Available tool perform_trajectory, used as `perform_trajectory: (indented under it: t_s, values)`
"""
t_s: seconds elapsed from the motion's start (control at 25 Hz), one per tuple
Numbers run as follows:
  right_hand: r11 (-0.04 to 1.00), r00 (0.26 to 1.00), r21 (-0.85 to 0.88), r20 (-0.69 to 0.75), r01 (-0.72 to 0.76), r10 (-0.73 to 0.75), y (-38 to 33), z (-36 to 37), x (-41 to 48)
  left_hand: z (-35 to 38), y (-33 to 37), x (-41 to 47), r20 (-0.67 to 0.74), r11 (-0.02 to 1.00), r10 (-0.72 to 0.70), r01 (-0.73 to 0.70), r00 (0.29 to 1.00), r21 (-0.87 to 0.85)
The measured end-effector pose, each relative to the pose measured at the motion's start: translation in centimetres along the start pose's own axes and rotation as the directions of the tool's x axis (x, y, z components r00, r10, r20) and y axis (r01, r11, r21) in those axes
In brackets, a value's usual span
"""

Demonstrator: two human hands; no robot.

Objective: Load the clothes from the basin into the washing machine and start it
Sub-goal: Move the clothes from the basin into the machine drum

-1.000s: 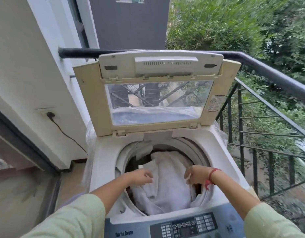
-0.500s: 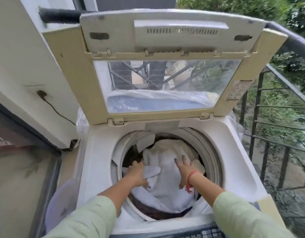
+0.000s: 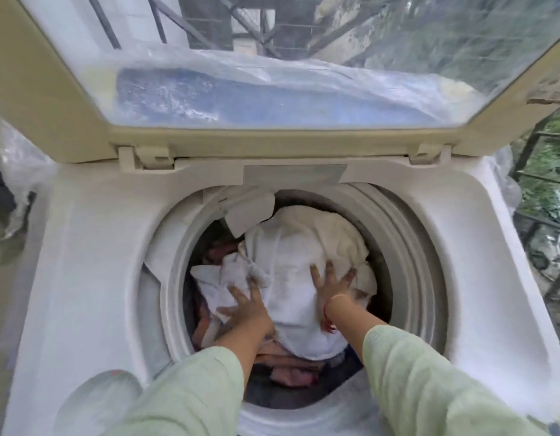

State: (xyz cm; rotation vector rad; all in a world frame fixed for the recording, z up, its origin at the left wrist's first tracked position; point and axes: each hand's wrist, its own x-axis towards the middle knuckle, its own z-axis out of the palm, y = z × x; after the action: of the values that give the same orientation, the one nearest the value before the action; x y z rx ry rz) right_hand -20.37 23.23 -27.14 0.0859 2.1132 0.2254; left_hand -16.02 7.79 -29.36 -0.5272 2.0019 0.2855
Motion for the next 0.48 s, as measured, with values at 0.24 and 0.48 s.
perform_trajectory:
  t_s: [0.24, 0.48]
  values:
    - [0.997, 0.999, -0.075, 0.016, -0.028, 0.029, 0.1, -2.5, -2.0, -4.9, -0.8, -2.2, 0.122, 0.976, 0.125, -0.144, 0.985, 0.162]
    - [0.936, 0.896, 0.113, -0.348, 0.333, -0.277, -1.3, -12.6, -14.5, -15.1, -4.8, -13.5, -0.077, 0.778, 0.624, -0.609, 0.777, 0.157]
